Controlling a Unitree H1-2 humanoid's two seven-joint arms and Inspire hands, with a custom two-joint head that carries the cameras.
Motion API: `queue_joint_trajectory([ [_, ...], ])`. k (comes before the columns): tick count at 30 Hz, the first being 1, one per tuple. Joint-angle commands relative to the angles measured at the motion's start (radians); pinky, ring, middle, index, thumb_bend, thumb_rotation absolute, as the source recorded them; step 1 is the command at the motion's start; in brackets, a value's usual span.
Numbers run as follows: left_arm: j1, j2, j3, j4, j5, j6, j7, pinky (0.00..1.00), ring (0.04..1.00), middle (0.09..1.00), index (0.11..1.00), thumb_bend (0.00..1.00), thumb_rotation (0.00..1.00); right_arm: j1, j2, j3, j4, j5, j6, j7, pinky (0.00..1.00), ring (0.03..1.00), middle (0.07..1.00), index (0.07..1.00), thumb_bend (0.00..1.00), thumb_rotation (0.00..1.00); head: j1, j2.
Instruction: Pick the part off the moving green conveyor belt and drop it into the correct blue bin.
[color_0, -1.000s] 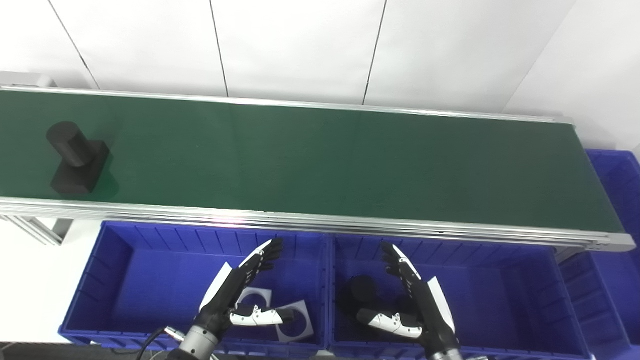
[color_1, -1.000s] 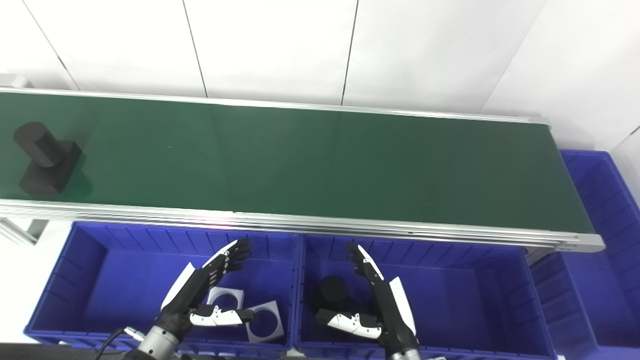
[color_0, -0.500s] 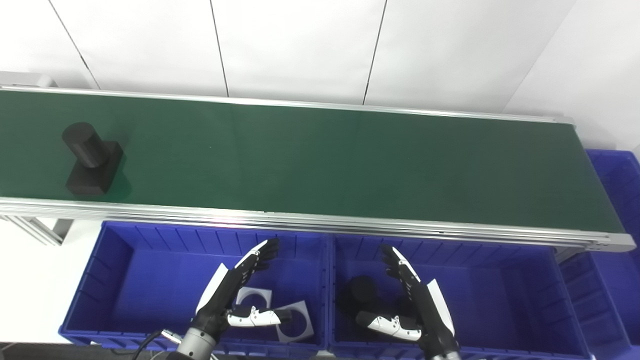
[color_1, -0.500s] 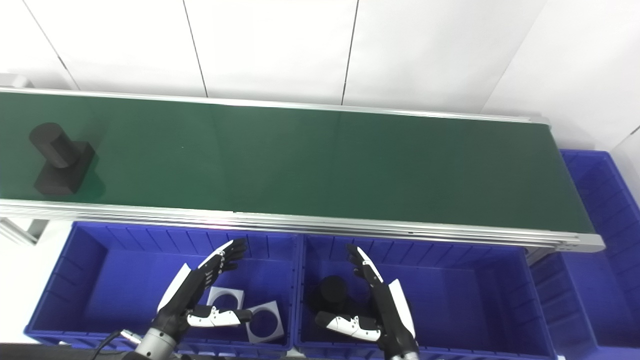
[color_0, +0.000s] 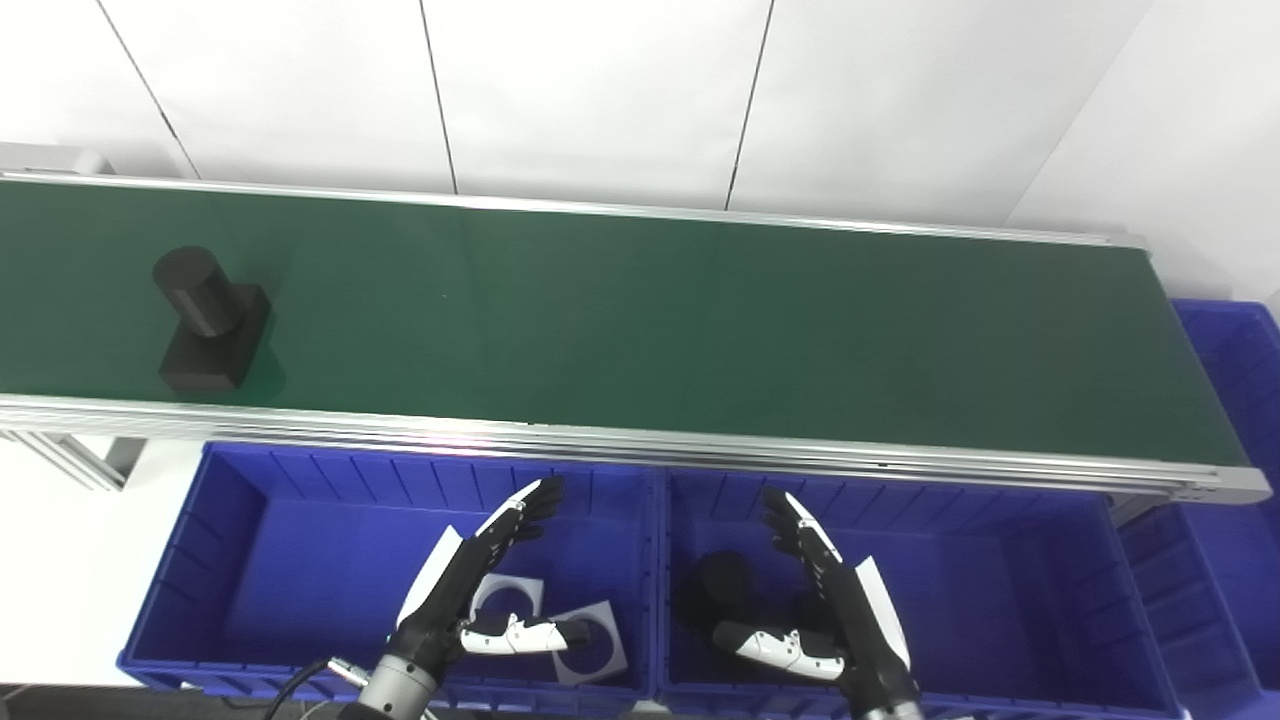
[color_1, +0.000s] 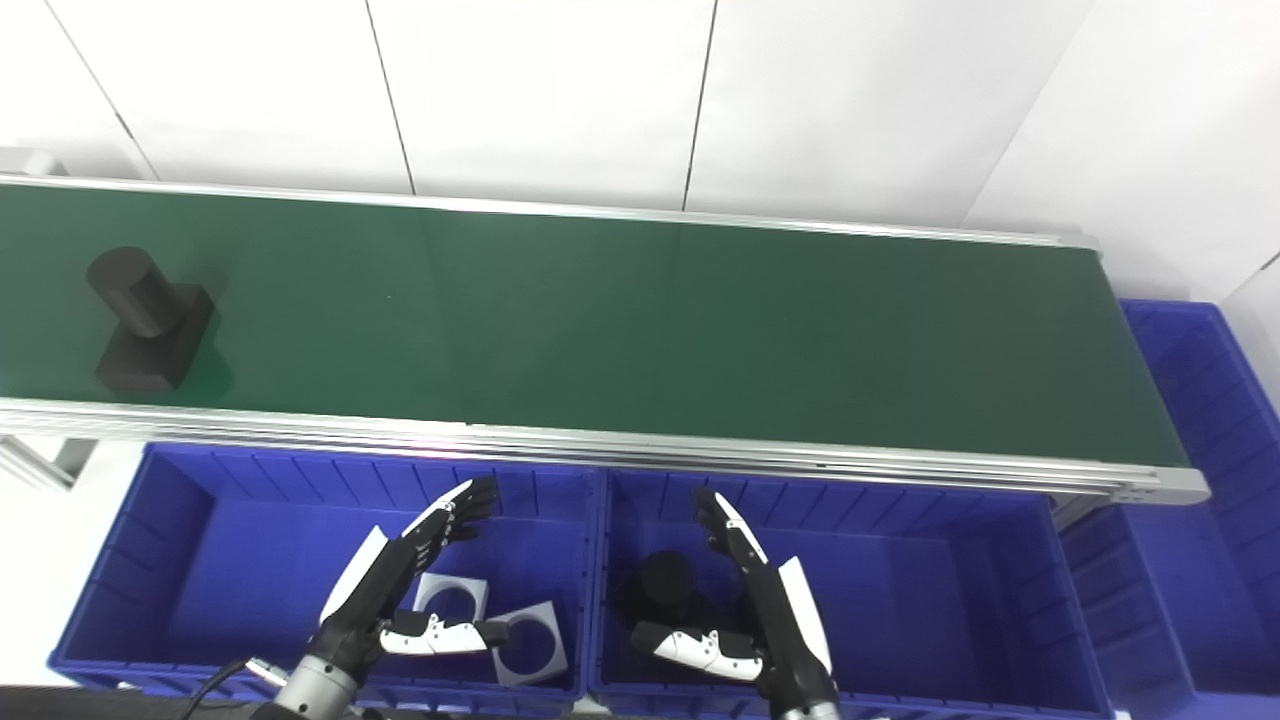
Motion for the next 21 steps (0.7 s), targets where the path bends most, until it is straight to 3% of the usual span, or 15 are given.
queue_joint_trajectory([
  [1,-0.018,0.002,0.001,-0.027,-0.016,-0.041,0.017,0.84,0.884,0.899,0.902,0.87,0.35,-0.006,0.004,-0.007,-0.012,0.017,-0.065,-0.012,0.86,0.908,0.928,0.920,0.88,0.44,0.002,0.000],
  [14,-0.020,0.001,-0.001,-0.020,-0.028,-0.041,0.016,0.84,0.882,0.894,0.895,0.87,0.34,-0.001,0.009,-0.007,-0.020,0.009,-0.054,-0.021,0.84,0.908,0.932,0.925,0.89,0.48,0.025,-0.002],
  [21,-0.031,0.000,-0.028,-0.016,-0.002,-0.041,0.031,0.87,0.895,0.905,0.905,0.86,0.34,0.002,-0.011,-0.014,-0.029,0.035,-0.053,-0.004,0.86,0.908,0.927,0.929,0.88,0.47,0.197,-0.026],
])
